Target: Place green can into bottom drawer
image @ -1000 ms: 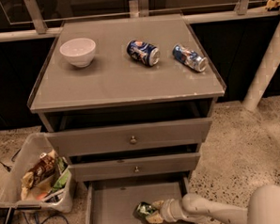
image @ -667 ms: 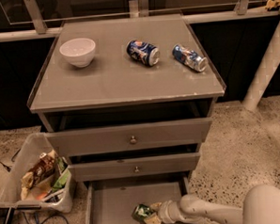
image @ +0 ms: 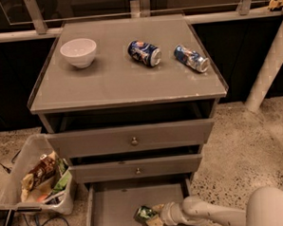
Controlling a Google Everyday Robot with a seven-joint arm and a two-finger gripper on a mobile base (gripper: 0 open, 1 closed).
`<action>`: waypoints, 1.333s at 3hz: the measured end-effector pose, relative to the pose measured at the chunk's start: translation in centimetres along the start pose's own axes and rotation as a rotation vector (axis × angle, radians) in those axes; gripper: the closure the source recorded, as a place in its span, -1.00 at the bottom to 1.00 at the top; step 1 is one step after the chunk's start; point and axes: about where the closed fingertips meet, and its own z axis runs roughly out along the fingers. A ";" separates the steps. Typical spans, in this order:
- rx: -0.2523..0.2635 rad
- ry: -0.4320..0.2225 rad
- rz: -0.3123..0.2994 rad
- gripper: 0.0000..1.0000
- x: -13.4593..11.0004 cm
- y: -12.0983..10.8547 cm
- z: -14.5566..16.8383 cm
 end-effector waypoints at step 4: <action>0.000 0.000 0.000 -1.00 0.0 0.0 0.0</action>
Offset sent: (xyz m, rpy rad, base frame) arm 0.0000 0.0000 0.0000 0.0000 0.0000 0.0000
